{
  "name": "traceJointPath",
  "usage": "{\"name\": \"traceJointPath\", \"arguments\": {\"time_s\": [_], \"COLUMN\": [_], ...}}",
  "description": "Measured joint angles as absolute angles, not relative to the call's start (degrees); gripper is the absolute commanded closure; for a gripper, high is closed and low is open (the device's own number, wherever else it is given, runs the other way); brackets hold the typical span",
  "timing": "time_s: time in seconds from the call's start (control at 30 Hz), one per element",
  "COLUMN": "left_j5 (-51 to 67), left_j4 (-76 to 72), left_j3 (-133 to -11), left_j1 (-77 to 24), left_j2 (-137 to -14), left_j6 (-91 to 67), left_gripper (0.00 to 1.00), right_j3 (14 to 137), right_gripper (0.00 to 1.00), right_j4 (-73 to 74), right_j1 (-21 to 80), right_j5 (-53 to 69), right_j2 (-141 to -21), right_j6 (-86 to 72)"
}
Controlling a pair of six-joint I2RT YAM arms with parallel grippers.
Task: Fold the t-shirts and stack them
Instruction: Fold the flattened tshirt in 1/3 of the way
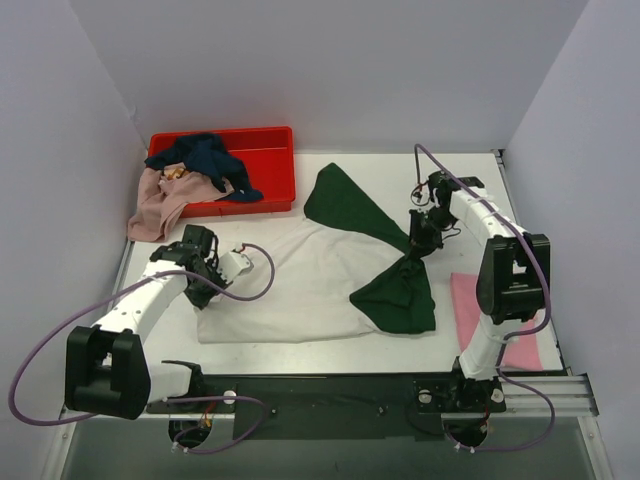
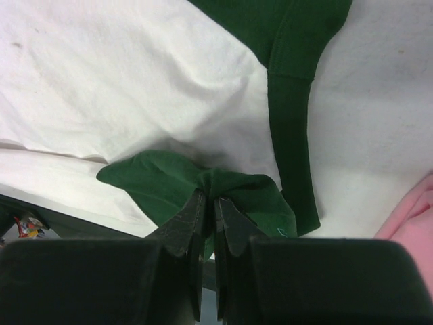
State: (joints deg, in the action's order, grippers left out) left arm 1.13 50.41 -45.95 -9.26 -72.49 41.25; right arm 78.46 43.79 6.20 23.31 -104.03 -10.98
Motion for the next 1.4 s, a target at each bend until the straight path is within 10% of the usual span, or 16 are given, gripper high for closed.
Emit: {"name": "traceJointPath", "arguments": {"time_s": [0.2, 0.5, 0.97, 1.17, 1.3, 1.4], "left_j5": [-1.3, -0.1, 5.5, 1.0, -2.2, -4.2], "left_j4": [48.4, 48.9, 56.3, 48.7, 45.5, 43.5], "left_j3": [-46.0, -57.1, -38.8, -32.8, -31.7, -31.6], "left_j1": [-9.3, -9.0, -30.2, -31.5, -31.8, -31.8], "left_j2": [-72.7, -72.8, -63.7, -67.7, -67.7, -67.5], "left_j6": [41.0, 39.7, 46.3, 46.2, 46.0, 46.2], "left_gripper": [0.30, 0.37, 0.25, 0.37, 0.95, 1.00], "right_j3": [83.4, 93.8, 42.5, 33.0, 28.9, 28.6], "right_gripper": [0.46, 0.34, 0.46, 0.59, 0.92, 1.00], "right_j4": [44.5, 48.9, 45.6, 36.3, 33.2, 31.9], "right_j1": [6.5, 6.6, 1.4, -1.2, -4.6, -7.2], "right_j5": [21.2, 9.2, 15.3, 17.7, 18.9, 19.5], "right_j2": [-107.9, -106.1, -69.9, -69.4, -69.3, -69.4], "right_j6": [-11.4, -16.0, -30.9, -36.3, -37.4, -37.2]}}
